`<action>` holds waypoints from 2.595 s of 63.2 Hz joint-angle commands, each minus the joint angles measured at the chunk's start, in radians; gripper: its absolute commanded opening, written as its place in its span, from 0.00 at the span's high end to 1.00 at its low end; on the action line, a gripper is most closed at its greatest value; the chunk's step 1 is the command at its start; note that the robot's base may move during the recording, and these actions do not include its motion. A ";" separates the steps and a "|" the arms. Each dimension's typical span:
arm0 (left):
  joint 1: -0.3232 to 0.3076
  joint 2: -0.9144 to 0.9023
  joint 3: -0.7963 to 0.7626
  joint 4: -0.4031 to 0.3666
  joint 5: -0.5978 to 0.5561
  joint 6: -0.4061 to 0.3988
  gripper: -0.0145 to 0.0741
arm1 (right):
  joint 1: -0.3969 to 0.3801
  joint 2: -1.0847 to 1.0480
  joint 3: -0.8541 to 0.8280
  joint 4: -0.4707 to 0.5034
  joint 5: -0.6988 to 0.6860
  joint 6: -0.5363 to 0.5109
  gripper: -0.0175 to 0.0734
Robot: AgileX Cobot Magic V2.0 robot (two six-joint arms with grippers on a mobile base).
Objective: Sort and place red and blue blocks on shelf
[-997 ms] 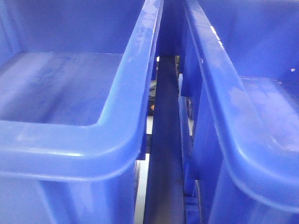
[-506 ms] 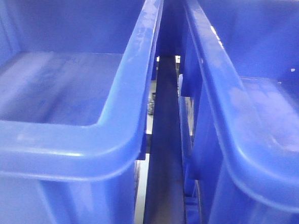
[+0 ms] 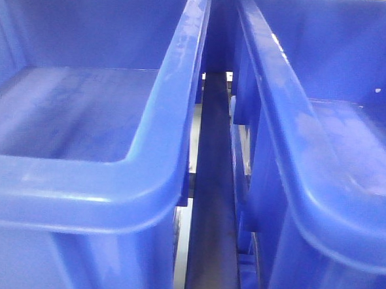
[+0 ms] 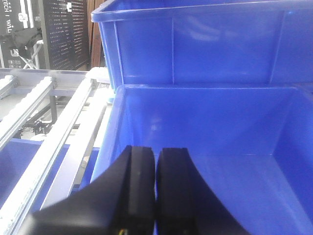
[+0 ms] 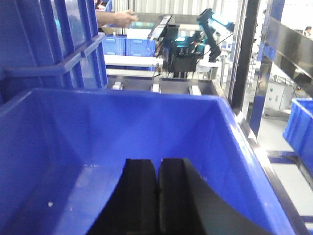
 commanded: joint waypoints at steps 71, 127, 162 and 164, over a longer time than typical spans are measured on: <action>0.002 0.005 -0.039 -0.007 -0.085 -0.004 0.70 | -0.006 -0.344 0.316 0.119 -0.161 -0.156 0.74; 0.002 0.005 -0.039 -0.007 -0.085 -0.004 0.70 | -0.006 -0.348 0.316 0.096 -0.164 -0.156 0.74; 0.002 0.005 -0.039 -0.007 -0.085 -0.004 0.70 | -0.006 -0.348 0.316 0.096 -0.164 -0.156 0.74; 0.002 0.005 -0.039 -0.007 -0.085 -0.004 0.70 | -0.006 -0.348 0.316 0.096 -0.164 -0.156 0.74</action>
